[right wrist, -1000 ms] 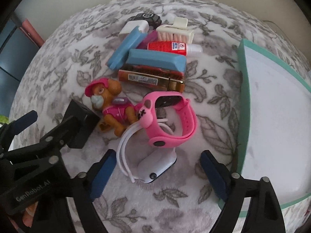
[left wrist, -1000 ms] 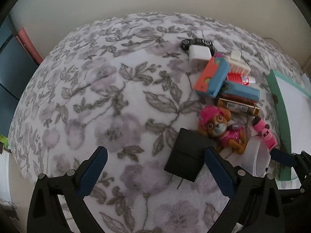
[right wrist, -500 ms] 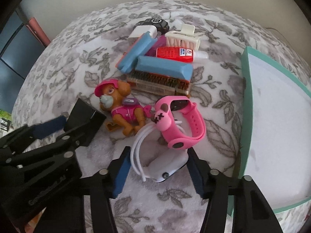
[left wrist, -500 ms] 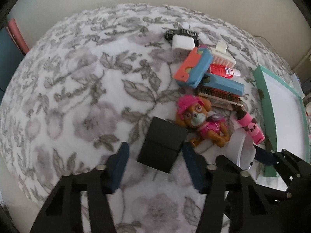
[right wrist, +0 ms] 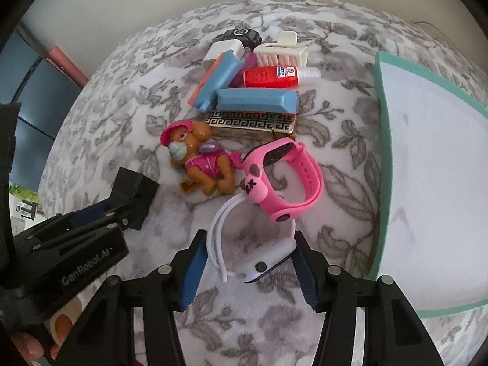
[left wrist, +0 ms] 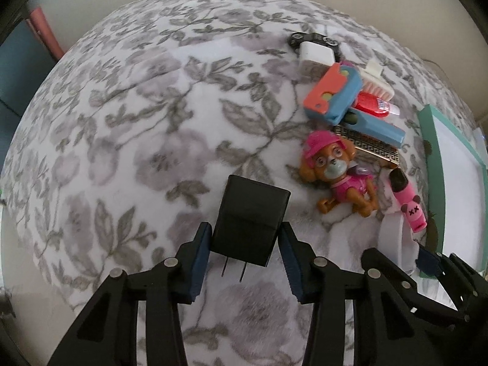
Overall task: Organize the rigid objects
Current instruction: 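Grasp the black charger with the left tool while the right tool grasps the white smartwatch, then drop the black charger in the tray with the left tool while the right tool drops the watch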
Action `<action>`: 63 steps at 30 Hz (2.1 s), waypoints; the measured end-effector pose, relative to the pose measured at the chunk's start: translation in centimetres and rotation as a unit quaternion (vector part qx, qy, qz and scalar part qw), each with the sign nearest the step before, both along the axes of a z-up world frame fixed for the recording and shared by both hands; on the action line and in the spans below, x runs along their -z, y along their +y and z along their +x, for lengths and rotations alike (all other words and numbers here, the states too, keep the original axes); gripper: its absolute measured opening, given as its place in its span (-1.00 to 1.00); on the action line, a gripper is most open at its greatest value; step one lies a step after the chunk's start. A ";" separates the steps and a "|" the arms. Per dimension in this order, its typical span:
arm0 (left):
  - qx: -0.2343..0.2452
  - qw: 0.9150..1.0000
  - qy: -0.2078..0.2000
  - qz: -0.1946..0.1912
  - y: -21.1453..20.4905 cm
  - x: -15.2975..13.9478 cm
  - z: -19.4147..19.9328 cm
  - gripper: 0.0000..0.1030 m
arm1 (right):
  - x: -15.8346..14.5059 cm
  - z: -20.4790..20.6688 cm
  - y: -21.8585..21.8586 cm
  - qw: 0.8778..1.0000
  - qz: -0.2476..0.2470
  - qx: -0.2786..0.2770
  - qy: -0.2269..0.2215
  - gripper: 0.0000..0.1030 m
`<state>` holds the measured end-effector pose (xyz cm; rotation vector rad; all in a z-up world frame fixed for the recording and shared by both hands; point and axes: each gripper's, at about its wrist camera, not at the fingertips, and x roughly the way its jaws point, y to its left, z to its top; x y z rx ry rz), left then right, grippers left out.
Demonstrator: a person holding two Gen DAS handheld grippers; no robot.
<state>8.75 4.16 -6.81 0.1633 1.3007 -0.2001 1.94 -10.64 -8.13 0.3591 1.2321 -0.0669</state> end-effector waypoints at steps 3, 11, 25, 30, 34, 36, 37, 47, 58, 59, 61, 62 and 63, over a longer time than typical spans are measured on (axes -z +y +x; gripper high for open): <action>-0.013 1.000 0.001 0.018 0.6 -0.5 -0.5 -0.13 | -0.3 -0.5 -0.1 1.000 0.006 0.001 -0.001 0.11; -0.028 0.999 -0.004 0.030 0.1 -2.2 -1.1 -0.20 | -1.2 -1.8 -1.1 1.000 0.021 0.012 -0.003 0.10; -0.042 0.998 -0.041 0.029 -1.9 -6.9 -1.7 -0.22 | -5.4 -3.7 -3.3 0.996 0.057 0.040 -0.048 0.10; -0.037 0.997 -0.069 0.018 -4.0 -10.0 -1.8 -0.22 | -8.2 -4.7 -5.3 0.993 0.058 0.061 -0.088 0.10; -0.021 0.996 -0.092 0.009 -6.6 -12.5 -2.1 -0.22 | -10.1 -5.6 -7.9 0.988 0.041 0.097 -0.109 0.10; -0.012 0.995 -0.100 0.005 -8.1 -13.4 -2.3 -0.22 | -10.7 -6.0 -9.3 0.986 0.025 0.119 -0.112 0.10; -0.004 0.995 -0.103 0.002 -9.1 -13.9 -2.5 -0.22 | -10.9 -6.2 -10.1 0.985 0.017 0.128 -0.113 0.10; 0.063 0.992 -0.103 -0.028 -18.7 -14.0 -5.0 -0.22 | -10.8 -9.3 -18.4 0.966 -0.048 0.241 -0.083 0.10; 0.092 0.993 -0.062 -0.037 -27.1 -9.2 -6.3 -0.22 | -7.9 -11.4 -25.5 0.945 -0.104 0.311 -0.007 0.11; 0.094 0.993 -0.066 -0.031 -27.8 -8.7 -6.4 -0.22 | -7.7 -11.5 -25.8 0.944 -0.106 0.313 -0.005 0.11; 0.099 0.993 -0.066 -0.028 -28.4 -7.7 -6.4 -0.22 | -7.3 -11.6 -26.3 0.942 -0.109 0.318 -0.001 0.11; 0.100 0.993 -0.063 -0.029 -28.6 -7.2 -6.4 -0.22 | -7.1 -11.5 -26.5 0.941 -0.110 0.320 0.002 0.11; 0.100 0.993 -0.061 -0.029 -28.5 -6.8 -6.3 -0.22 | -6.9 -11.6 -26.8 0.940 -0.112 0.323 0.005 0.11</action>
